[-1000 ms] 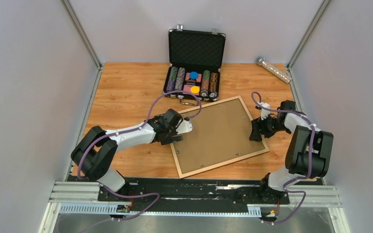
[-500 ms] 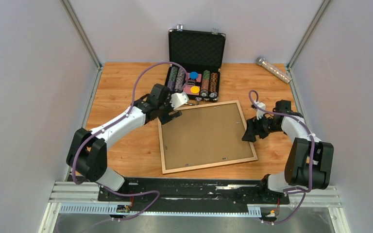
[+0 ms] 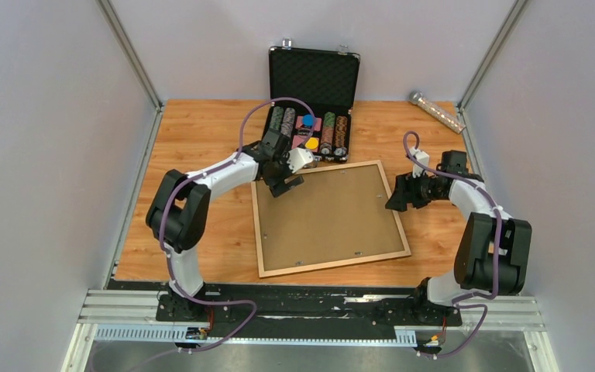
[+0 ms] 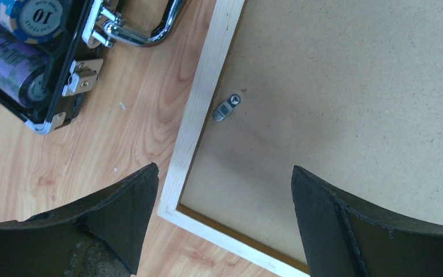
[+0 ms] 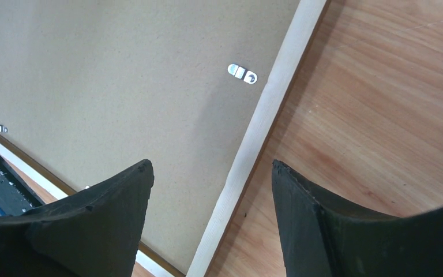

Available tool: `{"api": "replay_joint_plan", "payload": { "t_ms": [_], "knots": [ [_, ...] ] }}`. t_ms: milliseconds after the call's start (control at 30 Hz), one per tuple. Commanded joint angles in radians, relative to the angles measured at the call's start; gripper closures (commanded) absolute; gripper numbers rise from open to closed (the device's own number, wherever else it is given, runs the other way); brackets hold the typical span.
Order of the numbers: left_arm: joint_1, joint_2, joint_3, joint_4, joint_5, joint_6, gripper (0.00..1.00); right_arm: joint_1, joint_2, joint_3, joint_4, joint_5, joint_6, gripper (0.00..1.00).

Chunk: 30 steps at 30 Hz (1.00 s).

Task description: Put the photo into the frame

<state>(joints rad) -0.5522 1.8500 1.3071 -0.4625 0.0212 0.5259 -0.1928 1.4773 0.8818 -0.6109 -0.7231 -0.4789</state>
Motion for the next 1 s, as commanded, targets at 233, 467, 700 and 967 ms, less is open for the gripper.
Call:
{"api": "replay_joint_plan", "payload": {
  "t_ms": [233, 467, 700, 967],
  "knots": [
    [0.033, 0.086, 0.122, -0.003, 0.068, 0.003, 0.24, 0.0, 0.048, 0.072, 0.068, 0.023, 0.06, 0.28],
    [0.035, 0.14, 0.165, -0.004, 0.075, 0.013, 0.34, 0.001, 0.08, 0.086, 0.069, 0.029, 0.062, 0.28],
    [0.035, 0.174, 0.197, -0.01, 0.082, 0.02, 0.39, 0.0, 0.09, 0.079, 0.073, 0.03, 0.06, 0.28],
    [0.035, 0.202, 0.213, -0.014, 0.08, 0.027, 0.47, -0.002, 0.09, 0.069, 0.076, 0.027, 0.06, 0.28]
  ]
}}
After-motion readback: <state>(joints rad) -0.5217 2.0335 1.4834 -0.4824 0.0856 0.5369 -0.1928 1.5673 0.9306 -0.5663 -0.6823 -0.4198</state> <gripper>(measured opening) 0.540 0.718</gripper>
